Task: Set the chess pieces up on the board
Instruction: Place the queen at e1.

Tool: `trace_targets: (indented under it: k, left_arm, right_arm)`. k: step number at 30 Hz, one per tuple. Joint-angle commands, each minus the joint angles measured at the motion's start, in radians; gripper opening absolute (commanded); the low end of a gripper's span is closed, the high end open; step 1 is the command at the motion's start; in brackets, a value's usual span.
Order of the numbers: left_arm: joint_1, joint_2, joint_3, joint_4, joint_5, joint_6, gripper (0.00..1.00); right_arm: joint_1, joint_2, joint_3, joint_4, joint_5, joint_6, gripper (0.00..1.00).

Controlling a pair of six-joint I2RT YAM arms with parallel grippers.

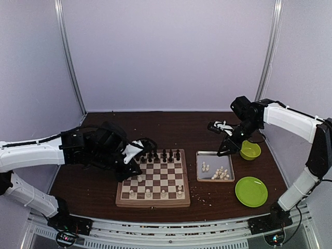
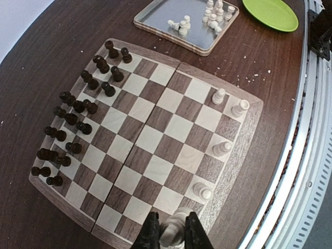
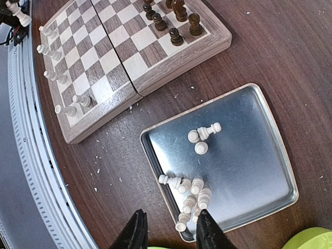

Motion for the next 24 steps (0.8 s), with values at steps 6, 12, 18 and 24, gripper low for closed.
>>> trace_targets:
  k: [6, 12, 18, 24]
  left_arm:
    - [-0.115, 0.135, 0.065, 0.099, -0.033, 0.035, 0.05]
    - [-0.134, 0.222, 0.089, 0.141, -0.024, 0.045, 0.05]
    - [-0.136, 0.27, 0.098, 0.177, -0.008, 0.05, 0.05]
    - [-0.136, 0.312, 0.103, 0.192, 0.003, 0.059, 0.05]
  right_arm:
    - [-0.004, 0.01, -0.009, 0.011, 0.021, 0.004, 0.32]
    - [-0.004, 0.006, -0.011, 0.01, 0.022, 0.001, 0.32]
    - [-0.004, 0.009, -0.011, 0.006, 0.021, -0.002, 0.32]
    - [-0.004, 0.014, -0.011, 0.006, 0.022, -0.004, 0.32]
